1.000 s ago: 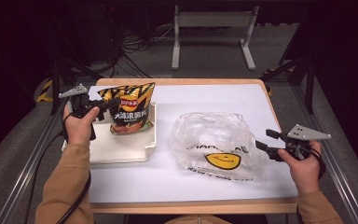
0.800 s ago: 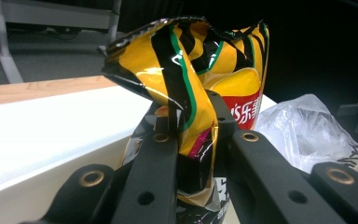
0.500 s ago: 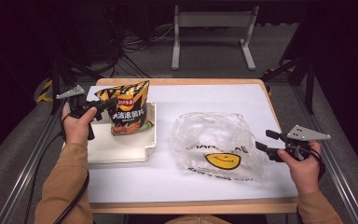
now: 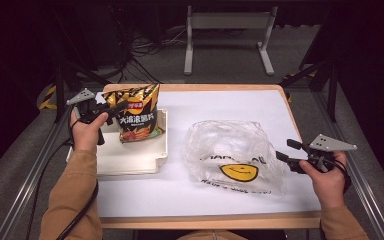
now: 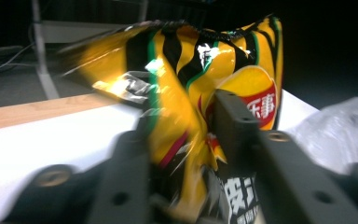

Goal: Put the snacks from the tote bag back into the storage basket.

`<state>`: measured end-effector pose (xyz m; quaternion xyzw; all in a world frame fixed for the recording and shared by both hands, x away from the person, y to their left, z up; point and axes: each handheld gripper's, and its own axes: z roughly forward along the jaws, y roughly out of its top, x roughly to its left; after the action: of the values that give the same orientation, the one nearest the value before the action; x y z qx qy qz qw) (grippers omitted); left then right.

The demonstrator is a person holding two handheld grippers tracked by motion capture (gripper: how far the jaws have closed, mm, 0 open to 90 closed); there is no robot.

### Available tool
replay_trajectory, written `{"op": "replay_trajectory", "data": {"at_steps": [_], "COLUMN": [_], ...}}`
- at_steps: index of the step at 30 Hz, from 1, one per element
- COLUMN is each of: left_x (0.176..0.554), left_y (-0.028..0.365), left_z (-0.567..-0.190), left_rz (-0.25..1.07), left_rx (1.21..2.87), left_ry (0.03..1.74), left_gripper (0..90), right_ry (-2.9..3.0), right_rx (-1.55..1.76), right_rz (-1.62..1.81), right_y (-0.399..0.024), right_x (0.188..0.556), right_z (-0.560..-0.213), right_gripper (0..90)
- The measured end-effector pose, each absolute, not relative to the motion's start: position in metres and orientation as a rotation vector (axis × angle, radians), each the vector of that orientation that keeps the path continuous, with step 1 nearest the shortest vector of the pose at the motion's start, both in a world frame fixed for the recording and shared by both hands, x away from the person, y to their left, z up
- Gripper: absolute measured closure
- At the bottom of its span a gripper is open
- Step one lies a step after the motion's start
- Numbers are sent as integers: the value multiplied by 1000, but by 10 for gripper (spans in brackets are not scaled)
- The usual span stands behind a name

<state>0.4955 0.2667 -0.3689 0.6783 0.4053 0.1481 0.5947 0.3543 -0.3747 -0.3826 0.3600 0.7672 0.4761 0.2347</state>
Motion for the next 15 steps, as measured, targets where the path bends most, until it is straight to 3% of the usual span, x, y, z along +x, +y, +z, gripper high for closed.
{"op": "replay_trajectory", "data": {"at_steps": [1, 3, 4, 5, 8, 11, 15], "left_x": [496, 495, 495, 495, 494, 492, 486], "left_y": [267, 267, 267, 267, 267, 270, 273], "left_z": [-369, -369, -369, -368, -365, -363, -359], "left_rz": [345, 341, 337, 339, 369, 399, 418], "left_rx": [1570, 1563, 1547, 1541, 1540, 1516, 1507], "left_ry": [957, 975, 994, 1008, 1040, 1067, 1063], "left_gripper": [508, 404, 404, 318, 175, 98, 70], "right_ry": [2104, 2105, 2107, 2107, 2111, 2114, 2112], "right_rx": [990, 989, 990, 994, 994, 987, 986], "right_rz": [1311, 1310, 1310, 1314, 1314, 1316, 1317], "right_y": [-375, -375, -375, -375, -375, -374, -373], "right_x": [354, 354, 355, 355, 355, 355, 357], "right_z": [-383, -383, -383, -384, -384, -384, -384], "right_gripper": [345, 343, 342, 341, 339, 338, 334]}}
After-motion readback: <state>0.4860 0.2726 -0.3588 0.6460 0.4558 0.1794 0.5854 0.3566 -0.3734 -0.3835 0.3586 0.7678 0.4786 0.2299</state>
